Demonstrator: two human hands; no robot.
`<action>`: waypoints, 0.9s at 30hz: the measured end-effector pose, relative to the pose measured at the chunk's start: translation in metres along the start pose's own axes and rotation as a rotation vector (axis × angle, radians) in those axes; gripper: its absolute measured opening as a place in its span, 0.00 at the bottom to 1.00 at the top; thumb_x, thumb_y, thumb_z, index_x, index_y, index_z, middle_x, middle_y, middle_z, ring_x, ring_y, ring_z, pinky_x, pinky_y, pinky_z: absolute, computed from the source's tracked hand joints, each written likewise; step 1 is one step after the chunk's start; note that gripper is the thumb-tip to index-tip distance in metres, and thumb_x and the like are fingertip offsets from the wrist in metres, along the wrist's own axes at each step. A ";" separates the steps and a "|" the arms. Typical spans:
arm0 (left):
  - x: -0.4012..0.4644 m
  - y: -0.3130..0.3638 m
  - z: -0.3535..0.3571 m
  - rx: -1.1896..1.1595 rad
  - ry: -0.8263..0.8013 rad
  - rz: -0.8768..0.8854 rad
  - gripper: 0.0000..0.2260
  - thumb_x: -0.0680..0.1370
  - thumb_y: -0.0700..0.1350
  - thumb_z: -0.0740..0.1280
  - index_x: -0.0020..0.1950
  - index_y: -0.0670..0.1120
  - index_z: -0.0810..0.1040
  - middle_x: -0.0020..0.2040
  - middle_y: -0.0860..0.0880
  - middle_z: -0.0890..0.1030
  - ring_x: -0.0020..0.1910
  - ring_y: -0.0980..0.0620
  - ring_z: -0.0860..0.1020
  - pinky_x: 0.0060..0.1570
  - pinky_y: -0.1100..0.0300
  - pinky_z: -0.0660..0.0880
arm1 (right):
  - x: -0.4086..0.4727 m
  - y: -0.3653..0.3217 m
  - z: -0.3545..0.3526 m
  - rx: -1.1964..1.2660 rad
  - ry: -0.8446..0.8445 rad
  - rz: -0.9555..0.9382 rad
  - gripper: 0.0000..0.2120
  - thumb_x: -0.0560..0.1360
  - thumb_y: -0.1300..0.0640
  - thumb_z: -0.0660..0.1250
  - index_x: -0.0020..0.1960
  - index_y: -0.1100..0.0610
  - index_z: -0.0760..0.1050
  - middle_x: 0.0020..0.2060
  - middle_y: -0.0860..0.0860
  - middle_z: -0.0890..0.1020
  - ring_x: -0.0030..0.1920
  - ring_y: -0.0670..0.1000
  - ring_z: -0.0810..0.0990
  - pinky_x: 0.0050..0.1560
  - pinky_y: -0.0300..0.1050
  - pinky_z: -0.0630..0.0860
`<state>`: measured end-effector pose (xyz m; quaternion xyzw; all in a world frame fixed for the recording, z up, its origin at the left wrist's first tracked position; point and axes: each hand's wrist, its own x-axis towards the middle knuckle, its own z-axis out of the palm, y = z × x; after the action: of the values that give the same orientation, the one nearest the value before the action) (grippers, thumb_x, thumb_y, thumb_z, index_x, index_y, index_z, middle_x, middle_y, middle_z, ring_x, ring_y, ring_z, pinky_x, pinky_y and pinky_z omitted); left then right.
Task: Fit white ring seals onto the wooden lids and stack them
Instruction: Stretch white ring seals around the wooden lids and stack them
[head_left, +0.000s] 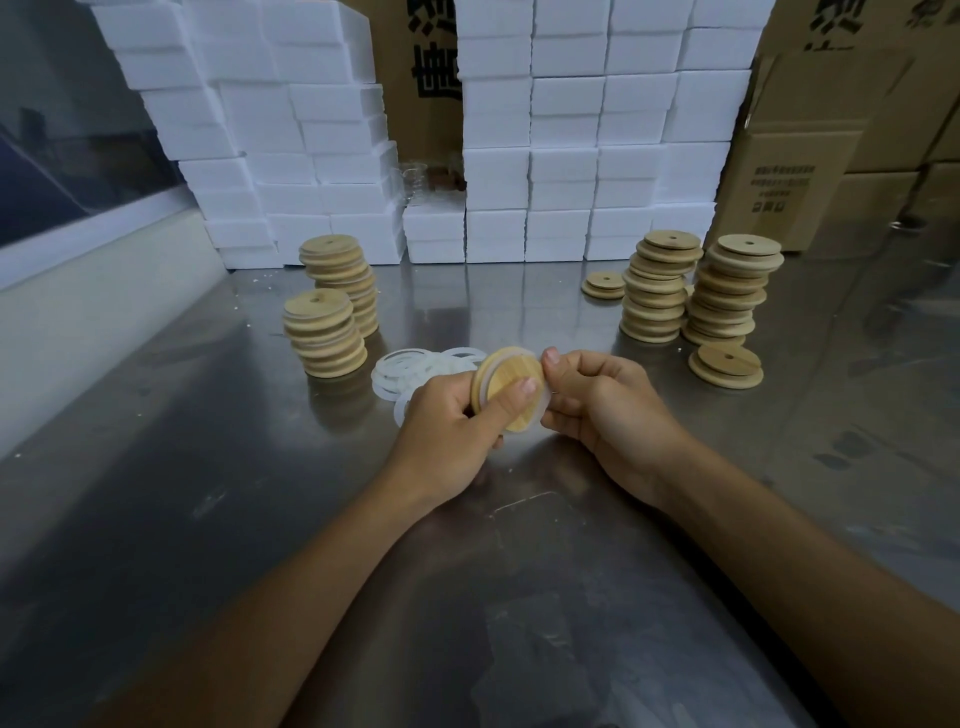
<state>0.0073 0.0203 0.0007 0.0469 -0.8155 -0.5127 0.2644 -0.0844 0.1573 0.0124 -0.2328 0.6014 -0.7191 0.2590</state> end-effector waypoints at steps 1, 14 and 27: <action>0.000 0.000 0.000 0.012 -0.006 0.007 0.15 0.76 0.55 0.67 0.36 0.46 0.79 0.24 0.55 0.76 0.22 0.59 0.74 0.25 0.69 0.69 | 0.000 0.000 0.000 -0.005 0.018 0.000 0.12 0.79 0.53 0.66 0.41 0.60 0.79 0.34 0.51 0.82 0.39 0.47 0.81 0.47 0.45 0.80; 0.001 -0.002 -0.002 -0.080 -0.024 -0.116 0.21 0.73 0.62 0.66 0.40 0.43 0.79 0.27 0.50 0.77 0.21 0.50 0.73 0.21 0.62 0.70 | 0.002 0.003 0.004 -0.040 0.070 -0.052 0.10 0.79 0.54 0.66 0.45 0.61 0.78 0.38 0.57 0.79 0.38 0.49 0.78 0.40 0.40 0.78; 0.003 -0.006 -0.001 -0.060 -0.068 -0.130 0.11 0.71 0.50 0.72 0.33 0.44 0.80 0.27 0.51 0.78 0.27 0.55 0.76 0.27 0.63 0.71 | -0.004 0.010 0.012 -0.404 0.074 -0.497 0.04 0.78 0.64 0.68 0.44 0.62 0.76 0.34 0.50 0.81 0.35 0.43 0.79 0.35 0.41 0.76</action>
<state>0.0042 0.0156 -0.0028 0.0745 -0.8034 -0.5543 0.2042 -0.0723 0.1493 0.0041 -0.3932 0.6656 -0.6343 0.0020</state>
